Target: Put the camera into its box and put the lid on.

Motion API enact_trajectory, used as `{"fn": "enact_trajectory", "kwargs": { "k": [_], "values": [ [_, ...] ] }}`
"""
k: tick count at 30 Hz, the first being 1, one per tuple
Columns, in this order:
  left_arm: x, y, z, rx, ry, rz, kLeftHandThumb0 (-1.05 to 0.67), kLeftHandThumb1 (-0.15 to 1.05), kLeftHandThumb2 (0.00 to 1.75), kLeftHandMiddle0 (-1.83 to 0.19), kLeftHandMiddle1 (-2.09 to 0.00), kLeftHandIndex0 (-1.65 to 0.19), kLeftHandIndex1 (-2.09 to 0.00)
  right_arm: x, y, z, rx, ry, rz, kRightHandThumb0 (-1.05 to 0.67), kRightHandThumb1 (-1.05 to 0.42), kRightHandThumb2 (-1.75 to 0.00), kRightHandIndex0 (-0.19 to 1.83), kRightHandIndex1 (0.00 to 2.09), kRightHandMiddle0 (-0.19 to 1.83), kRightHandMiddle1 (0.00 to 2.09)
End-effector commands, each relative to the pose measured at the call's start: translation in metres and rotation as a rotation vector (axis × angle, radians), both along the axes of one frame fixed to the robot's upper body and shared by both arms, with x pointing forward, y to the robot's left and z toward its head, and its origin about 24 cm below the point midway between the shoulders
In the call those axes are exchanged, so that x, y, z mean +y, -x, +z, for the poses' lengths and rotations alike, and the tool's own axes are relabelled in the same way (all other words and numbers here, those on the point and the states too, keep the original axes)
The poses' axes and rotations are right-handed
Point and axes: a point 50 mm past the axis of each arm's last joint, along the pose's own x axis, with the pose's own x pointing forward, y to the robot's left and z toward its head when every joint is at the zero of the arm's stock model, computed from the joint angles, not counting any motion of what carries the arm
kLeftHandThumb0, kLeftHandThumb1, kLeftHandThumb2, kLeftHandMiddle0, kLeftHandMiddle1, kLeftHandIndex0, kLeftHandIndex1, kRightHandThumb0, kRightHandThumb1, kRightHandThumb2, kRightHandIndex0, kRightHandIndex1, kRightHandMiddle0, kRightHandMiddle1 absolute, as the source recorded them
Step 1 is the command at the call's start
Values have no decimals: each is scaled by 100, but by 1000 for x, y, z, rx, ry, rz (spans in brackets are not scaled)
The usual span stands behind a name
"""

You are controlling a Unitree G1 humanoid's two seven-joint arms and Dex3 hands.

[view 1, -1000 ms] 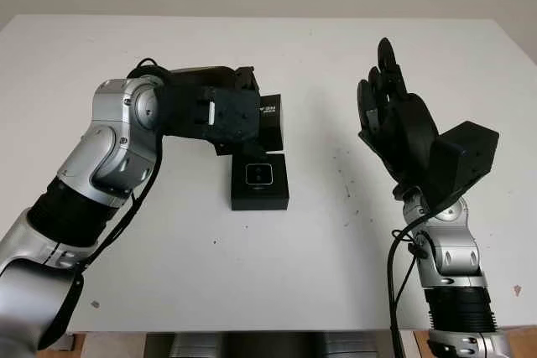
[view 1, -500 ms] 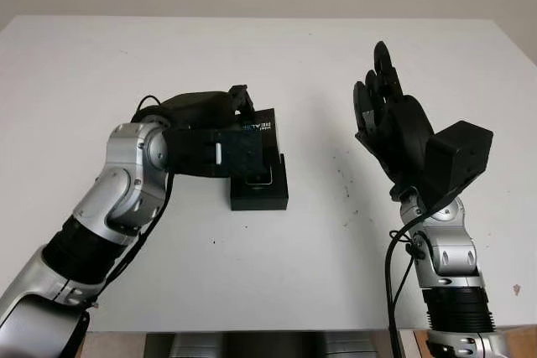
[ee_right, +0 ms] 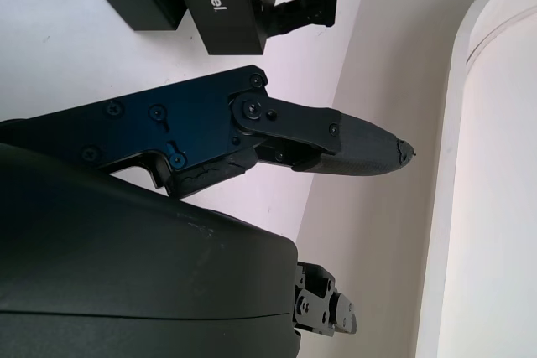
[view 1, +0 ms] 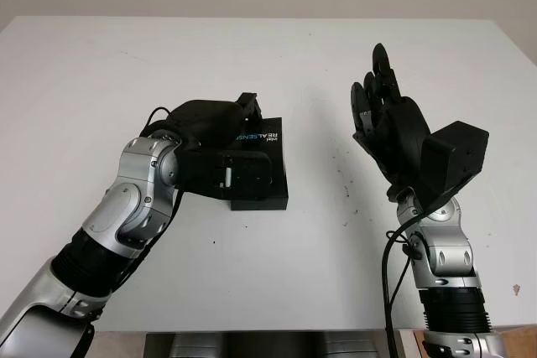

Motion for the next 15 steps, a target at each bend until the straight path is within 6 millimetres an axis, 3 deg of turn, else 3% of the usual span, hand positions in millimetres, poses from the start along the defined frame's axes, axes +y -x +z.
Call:
{"fn": "enact_trajectory", "kwargs": {
  "k": [1, 4, 9, 15],
  "values": [
    [-3, 3, -1, 5, 6, -18, -25, 105, 30, -83, -209, -21, -209, 3, 0, 4, -23, -9, 7, -71, -105, -57, -19, 0, -19, 0],
    [-4, 5, -1, 20, 9, -17, -25, 105, 30, -91, -209, -24, -209, 4, 0, 3, -33, -15, 11, -70, -105, -57, -19, 0, -19, 0],
    [-4, 7, 0, 46, -5, 7, -25, 105, 31, -89, -209, -14, -209, 5, -1, 2, -35, -16, 18, -70, -105, -57, -19, 0, -19, 0],
    [-2, 12, -1, 74, -27, 29, -24, 105, 30, -69, -209, 4, -202, 10, -3, 1, -21, -18, 19, -72, -105, -57, -19, 0, -19, 0]
  ]
}}
